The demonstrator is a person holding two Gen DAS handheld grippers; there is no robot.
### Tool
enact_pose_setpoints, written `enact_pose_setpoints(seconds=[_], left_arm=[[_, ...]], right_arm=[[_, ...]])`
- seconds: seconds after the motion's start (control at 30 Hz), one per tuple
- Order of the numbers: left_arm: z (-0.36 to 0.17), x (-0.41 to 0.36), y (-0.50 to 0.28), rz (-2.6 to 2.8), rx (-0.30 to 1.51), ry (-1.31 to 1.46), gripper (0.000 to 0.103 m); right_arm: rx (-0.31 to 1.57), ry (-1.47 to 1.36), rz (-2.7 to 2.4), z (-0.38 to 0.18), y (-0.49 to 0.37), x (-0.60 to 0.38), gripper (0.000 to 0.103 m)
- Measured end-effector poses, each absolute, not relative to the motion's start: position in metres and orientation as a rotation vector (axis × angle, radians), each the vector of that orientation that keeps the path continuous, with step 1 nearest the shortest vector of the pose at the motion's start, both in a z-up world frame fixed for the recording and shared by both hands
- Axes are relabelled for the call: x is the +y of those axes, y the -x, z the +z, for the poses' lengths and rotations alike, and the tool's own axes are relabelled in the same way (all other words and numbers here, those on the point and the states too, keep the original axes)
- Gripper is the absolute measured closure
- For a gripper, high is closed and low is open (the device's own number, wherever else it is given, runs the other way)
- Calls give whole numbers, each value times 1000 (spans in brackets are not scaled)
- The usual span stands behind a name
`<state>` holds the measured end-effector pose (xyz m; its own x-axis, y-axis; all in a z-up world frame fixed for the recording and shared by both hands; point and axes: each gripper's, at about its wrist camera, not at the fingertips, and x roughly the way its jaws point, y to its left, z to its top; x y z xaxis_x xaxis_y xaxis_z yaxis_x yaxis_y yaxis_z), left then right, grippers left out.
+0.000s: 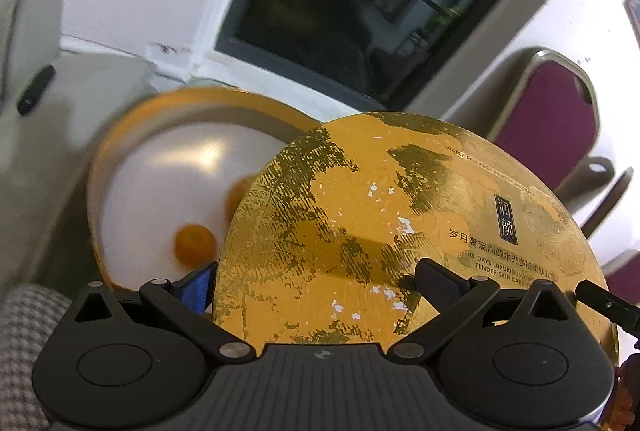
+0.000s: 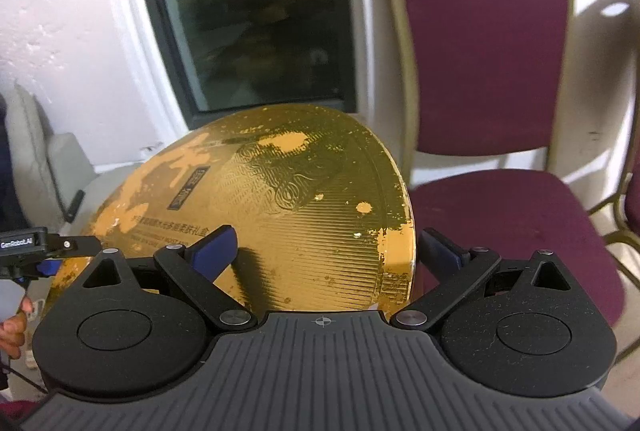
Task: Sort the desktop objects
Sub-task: 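Carry the gold lid with both tools over the open box, then lower the gold lid with both tools onto the box rim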
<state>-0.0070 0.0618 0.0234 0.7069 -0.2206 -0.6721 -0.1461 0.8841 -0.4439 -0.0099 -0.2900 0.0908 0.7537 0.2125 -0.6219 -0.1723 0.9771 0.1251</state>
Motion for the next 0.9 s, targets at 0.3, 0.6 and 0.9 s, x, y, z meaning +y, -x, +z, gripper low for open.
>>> enact_pose_setpoints(seconds=[0.3, 0.6, 0.9], left_arm=[[30, 101, 8, 93, 758, 458, 2], [23, 131, -4, 189, 721, 432, 2], [17, 146, -25, 224, 714, 438, 2]], right_arm=[[660, -123, 370, 61, -41, -253, 4], [630, -163, 493, 27, -94, -217, 5], [609, -143, 520, 14, -137, -184, 5]])
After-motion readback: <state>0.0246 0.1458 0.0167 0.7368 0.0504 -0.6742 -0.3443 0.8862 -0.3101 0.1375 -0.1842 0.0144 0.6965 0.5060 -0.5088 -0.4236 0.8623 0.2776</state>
